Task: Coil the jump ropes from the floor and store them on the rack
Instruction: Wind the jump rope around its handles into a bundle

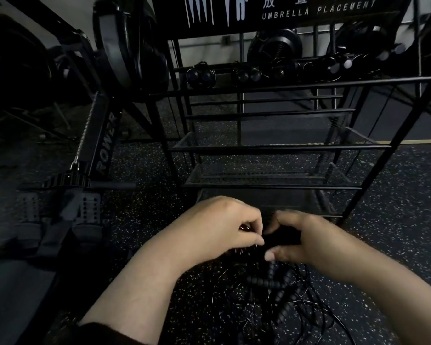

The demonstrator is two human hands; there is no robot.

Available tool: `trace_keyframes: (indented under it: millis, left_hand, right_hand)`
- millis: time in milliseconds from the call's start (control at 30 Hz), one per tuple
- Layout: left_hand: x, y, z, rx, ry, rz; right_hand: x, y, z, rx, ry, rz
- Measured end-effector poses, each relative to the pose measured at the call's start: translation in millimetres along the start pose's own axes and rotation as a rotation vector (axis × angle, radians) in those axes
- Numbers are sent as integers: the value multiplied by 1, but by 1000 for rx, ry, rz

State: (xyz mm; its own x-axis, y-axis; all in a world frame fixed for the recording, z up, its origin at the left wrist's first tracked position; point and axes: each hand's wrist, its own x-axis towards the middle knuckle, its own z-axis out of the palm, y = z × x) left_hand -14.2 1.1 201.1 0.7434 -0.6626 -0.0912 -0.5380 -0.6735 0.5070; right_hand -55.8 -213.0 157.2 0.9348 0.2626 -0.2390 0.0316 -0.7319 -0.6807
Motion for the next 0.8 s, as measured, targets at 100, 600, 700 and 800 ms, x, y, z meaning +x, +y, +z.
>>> trace_keyframes:
  millis: [100, 600, 700, 800]
  left_hand:
    - [-3, -8, -5, -169, 16, 19]
    - [11, -15, 25, -935, 85, -248]
    - [10, 1, 30, -938, 96, -254]
    - [14, 7, 30, -841, 40, -285]
  right_hand:
    - [-6, -5, -1, 91, -82, -83]
    - [-12, -16, -15, 1260, 48, -397]
    - [-6, -9, -16, 1237, 288, -244]
    - [-2, -6, -11, 1205, 386, -133]
